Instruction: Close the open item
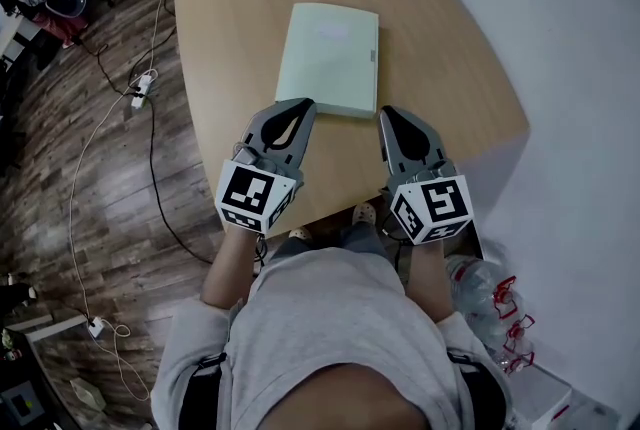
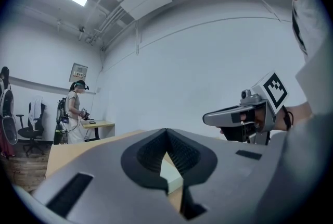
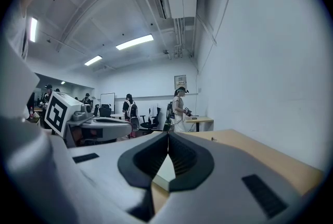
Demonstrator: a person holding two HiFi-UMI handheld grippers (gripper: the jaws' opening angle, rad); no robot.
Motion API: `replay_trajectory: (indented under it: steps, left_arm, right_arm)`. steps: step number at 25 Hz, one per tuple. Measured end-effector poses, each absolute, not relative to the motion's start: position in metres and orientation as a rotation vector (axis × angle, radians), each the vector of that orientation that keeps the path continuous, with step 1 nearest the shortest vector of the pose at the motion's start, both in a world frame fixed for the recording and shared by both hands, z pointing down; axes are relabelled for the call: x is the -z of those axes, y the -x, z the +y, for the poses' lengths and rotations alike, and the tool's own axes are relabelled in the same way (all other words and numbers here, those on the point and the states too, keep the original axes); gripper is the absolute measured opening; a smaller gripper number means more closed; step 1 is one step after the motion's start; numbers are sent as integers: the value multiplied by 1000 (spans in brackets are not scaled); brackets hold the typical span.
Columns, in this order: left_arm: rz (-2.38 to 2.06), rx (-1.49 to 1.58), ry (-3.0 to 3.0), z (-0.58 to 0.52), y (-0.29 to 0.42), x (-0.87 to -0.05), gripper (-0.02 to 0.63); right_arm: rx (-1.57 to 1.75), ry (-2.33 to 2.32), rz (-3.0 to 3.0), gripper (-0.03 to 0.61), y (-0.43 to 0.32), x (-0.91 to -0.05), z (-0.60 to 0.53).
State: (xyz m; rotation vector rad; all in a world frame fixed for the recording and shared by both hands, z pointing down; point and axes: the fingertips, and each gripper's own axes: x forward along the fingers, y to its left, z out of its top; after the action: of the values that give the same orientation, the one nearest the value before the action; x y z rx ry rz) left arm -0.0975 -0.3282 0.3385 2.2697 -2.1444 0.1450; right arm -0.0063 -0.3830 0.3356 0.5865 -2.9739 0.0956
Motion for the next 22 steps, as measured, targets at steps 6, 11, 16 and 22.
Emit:
replay_trajectory:
  steps: [6,11,16,22]
  left_arm:
    - [-2132,-119,-2311,-304,97,-334,15]
    - [-2123,-79,-2321,-286,96,-333,15]
    - [-2111,-67,-2336,-277,94,-333,15]
    - [-2115,-61,-2349,-275,98,-329,15]
  right_arm:
    - [-87,-647,-2974,9,0,-335,-357]
    - [-86,-680,-2972,9,-5,-336,-339]
    - [-54,-671,-2967,9,-6,-334,-328]
    - [-41,-678,-2968,9,-2,-329,-325]
